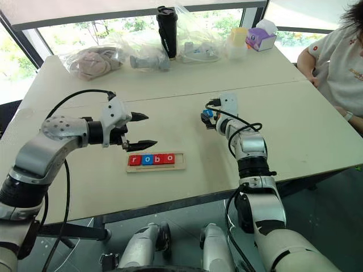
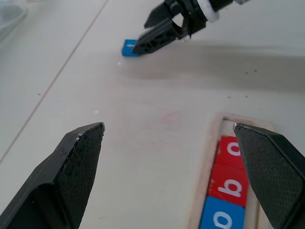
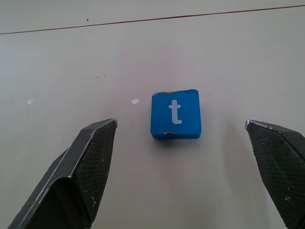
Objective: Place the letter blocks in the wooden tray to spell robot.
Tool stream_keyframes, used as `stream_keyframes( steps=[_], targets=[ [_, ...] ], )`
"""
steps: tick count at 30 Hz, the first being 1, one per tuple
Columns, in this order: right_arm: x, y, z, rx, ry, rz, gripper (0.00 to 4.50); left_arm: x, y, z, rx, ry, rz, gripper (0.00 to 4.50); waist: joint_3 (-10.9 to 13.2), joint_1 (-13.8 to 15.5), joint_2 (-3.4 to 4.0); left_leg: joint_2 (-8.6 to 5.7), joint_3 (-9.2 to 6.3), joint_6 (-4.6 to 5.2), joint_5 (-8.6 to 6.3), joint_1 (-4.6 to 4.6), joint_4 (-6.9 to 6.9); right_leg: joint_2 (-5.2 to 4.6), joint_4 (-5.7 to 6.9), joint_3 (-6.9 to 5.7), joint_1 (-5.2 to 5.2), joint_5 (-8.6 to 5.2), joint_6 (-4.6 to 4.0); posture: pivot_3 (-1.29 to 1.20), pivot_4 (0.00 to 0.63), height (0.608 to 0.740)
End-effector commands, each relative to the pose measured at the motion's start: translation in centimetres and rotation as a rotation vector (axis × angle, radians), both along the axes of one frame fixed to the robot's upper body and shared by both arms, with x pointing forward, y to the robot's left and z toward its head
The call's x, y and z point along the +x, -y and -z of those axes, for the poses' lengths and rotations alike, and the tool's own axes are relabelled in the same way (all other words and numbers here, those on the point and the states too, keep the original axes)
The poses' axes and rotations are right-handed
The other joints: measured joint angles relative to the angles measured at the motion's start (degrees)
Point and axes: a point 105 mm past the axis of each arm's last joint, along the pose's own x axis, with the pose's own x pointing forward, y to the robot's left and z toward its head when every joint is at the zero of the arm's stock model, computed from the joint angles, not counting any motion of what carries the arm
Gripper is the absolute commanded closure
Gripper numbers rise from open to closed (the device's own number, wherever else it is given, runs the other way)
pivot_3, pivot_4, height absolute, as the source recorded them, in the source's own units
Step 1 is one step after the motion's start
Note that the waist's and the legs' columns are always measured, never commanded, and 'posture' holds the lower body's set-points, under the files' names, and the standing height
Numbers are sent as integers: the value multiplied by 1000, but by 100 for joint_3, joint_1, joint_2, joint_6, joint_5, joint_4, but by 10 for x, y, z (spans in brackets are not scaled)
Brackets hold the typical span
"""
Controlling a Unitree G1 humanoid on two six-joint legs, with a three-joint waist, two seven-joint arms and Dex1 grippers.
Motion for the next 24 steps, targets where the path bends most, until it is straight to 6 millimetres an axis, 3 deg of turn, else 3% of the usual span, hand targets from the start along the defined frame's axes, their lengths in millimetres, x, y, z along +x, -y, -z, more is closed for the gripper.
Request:
stream_keyframes(
  steps=[1, 5, 7, 12, 15, 19, 21, 24],
  targets=[
    [10, -9, -7, -27, 40, -8, 82, 1, -2, -6, -10, 41, -13, 0, 0, -5, 0, 0, 0, 0, 0, 0, 1, 0, 1, 0, 1, 0, 0, 0, 150, 740],
    [15, -9, 3, -76, 26, 14, 82, 0, -3, -1, -13, 34, -28, 0, 0, -7, 0, 1, -1, -1, 1, 0, 3, 0, 10, 0, -2, 0, 1, 0, 150, 740],
    [16, -8, 5, -102, 28, 15, 837, 0, -4, -1, -19, 36, -36, 0, 0, -3, 0, 1, -2, -2, 1, 0, 7, 0, 14, 0, -1, 0, 1, 0, 150, 740],
    [18, -5, 0, -147, 58, 14, 3321, -2, -3, 2, -26, 31, -39, 0, 0, -15, 0, 3, -3, -1, 1, 2, 8, 0, 19, 0, -1, 0, 0, 0, 150, 740],
    [13, -2, -18, -136, 129, 1, 3321, -6, 1, 3, -30, 17, -18, 0, 0, -2, 0, 4, -4, -2, 1, 2, 8, 0, 20, 0, -3, 0, 0, 0, 150, 740],
    [-22, 0, -33, -81, 165, -24, 3321, -15, 5, 4, -33, 19, 17, 0, 0, 29, 0, 3, -5, -2, 1, -2, 9, -4, 23, 0, -8, 0, 0, 0, 150, 740],
    [-71, -11, -16, 21, 81, -47, 3321, -27, 12, 12, -4, 17, 63, 0, -1, 40, -1, 3, -7, -2, -1, -1, 9, -6, 24, 0, -6, -3, -5, 0, 150, 740],
    [-120, -18, 1, 108, -62, -20, 3321, -33, 15, 16, 5, -2, 87, 0, -6, 37, -4, 8, -23, 5, -27, -1, 3, -1, 28, -3, -9, -12, -20, 0, 150, 740]
  ],
)
